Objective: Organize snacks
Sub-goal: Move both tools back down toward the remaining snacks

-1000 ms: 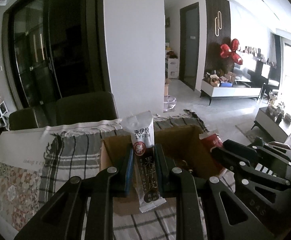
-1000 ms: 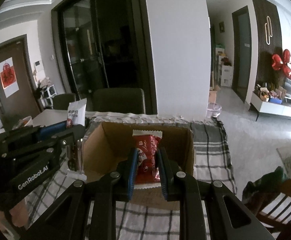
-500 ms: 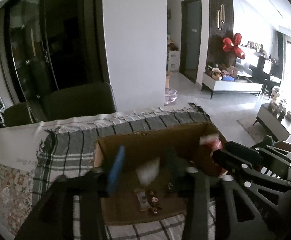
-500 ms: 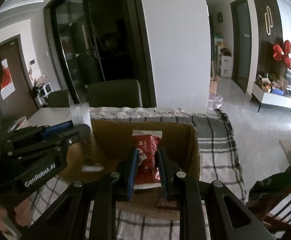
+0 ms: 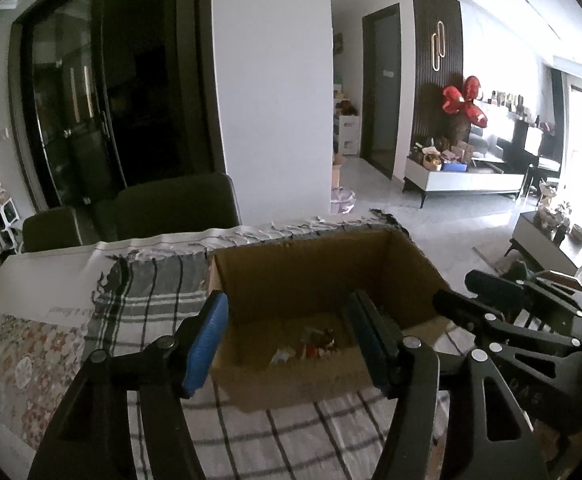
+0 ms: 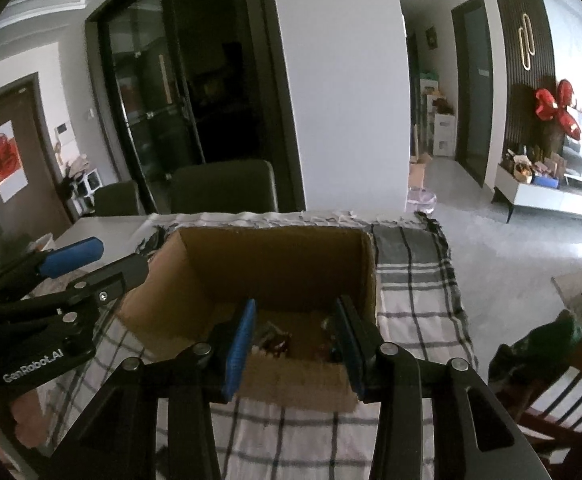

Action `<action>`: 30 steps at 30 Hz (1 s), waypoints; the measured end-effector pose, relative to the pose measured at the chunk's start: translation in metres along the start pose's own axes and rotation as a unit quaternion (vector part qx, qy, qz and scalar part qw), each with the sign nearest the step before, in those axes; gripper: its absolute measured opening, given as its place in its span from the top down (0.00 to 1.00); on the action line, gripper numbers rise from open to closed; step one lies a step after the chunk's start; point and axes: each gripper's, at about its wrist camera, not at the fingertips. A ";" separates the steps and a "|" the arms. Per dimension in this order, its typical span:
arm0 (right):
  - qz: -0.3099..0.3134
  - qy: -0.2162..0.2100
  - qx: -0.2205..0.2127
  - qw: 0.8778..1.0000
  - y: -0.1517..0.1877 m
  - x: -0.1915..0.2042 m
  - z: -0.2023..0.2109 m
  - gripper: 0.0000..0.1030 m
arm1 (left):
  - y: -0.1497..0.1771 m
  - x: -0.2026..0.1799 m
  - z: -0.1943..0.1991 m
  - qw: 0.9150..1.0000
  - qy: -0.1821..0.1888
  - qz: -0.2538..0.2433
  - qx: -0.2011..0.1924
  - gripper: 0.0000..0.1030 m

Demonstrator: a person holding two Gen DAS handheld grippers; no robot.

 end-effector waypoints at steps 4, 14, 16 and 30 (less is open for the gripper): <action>0.008 0.002 -0.013 1.000 0.014 0.007 0.022 0.59 | 0.014 -0.003 0.018 1.000 0.010 0.001 -0.005 0.40; 0.016 -0.012 -0.028 0.999 0.054 0.024 0.067 0.59 | 0.055 -0.011 0.062 0.999 0.028 -0.007 -0.015 0.40; 0.015 -0.014 -0.026 0.999 0.062 0.028 0.072 0.59 | 0.066 -0.012 0.068 0.999 0.028 -0.011 -0.016 0.40; 0.016 -0.031 0.015 0.999 0.135 0.049 0.084 0.59 | 0.144 -0.020 0.090 0.999 0.030 -0.032 0.005 0.40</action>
Point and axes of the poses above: each gripper's, at about its wrist camera, not at the fingertips, and z roughly against the way its jaws point, x to its left, y to its underside, and after that the axes turned 11 degrees about x, right-handed
